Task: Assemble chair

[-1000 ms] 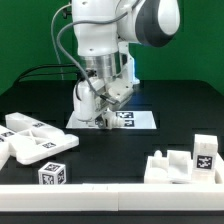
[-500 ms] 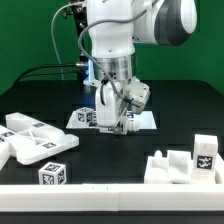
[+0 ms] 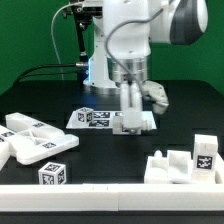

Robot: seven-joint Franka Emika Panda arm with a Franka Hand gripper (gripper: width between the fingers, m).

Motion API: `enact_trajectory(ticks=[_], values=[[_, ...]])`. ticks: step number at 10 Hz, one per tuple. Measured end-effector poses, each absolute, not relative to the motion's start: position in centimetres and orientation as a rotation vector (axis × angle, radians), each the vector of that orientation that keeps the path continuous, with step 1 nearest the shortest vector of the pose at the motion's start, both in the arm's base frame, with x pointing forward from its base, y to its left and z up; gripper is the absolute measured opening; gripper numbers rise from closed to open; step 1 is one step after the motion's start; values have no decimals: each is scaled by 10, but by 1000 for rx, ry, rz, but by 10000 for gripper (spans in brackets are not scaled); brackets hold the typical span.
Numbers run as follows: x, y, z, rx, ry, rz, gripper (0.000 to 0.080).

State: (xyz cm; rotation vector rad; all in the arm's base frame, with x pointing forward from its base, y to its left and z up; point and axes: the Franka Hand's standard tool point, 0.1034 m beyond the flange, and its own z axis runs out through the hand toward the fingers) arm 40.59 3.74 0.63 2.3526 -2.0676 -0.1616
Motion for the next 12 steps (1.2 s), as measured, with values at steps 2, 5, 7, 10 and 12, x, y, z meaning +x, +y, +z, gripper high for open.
enact_trajectory(ticks=[2, 5, 7, 10, 12], values=[[406, 38, 6, 2494, -1897, -180, 282], [406, 38, 6, 2716, -1584, -176, 282], [407, 41, 5, 3014, -931, -131, 282], [407, 38, 5, 3078, -704, -130, 282], [408, 37, 5, 3103, -582, -130, 282]])
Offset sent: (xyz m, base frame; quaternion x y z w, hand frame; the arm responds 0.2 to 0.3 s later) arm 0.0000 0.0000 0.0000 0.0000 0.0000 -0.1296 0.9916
